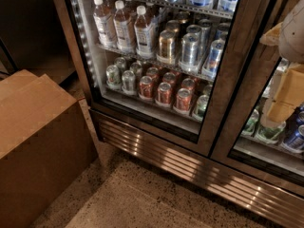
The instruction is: Open left fridge door
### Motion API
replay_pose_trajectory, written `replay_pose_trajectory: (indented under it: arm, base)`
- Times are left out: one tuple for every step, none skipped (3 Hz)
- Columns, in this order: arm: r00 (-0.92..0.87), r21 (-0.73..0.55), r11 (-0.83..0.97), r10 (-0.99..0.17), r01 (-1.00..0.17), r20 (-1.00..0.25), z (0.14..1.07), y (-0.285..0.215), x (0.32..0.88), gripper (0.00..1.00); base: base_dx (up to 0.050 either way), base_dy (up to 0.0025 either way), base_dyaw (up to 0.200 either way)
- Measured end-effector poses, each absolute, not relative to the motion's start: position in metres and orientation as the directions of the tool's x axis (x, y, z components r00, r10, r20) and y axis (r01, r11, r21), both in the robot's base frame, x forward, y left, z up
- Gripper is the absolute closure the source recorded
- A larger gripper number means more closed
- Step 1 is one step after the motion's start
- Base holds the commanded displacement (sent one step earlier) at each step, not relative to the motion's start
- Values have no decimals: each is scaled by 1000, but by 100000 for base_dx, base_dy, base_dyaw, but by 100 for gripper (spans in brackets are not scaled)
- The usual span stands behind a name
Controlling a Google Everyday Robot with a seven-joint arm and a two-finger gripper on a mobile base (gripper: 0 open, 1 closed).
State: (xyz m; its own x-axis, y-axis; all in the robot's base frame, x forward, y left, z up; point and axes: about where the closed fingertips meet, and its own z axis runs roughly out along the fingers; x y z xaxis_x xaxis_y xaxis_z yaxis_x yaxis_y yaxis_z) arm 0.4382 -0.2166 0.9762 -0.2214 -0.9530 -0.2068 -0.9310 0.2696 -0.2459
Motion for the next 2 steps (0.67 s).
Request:
replay_pose_trajectory:
  arm:
    - [-221, -246, 270, -953, -931, -207, 976, -217, 438, 0]
    - [-215, -244, 262, -955, -934, -204, 975, -214, 441, 0]
  base:
    - [0, 0, 0]
    - [0, 0, 0]
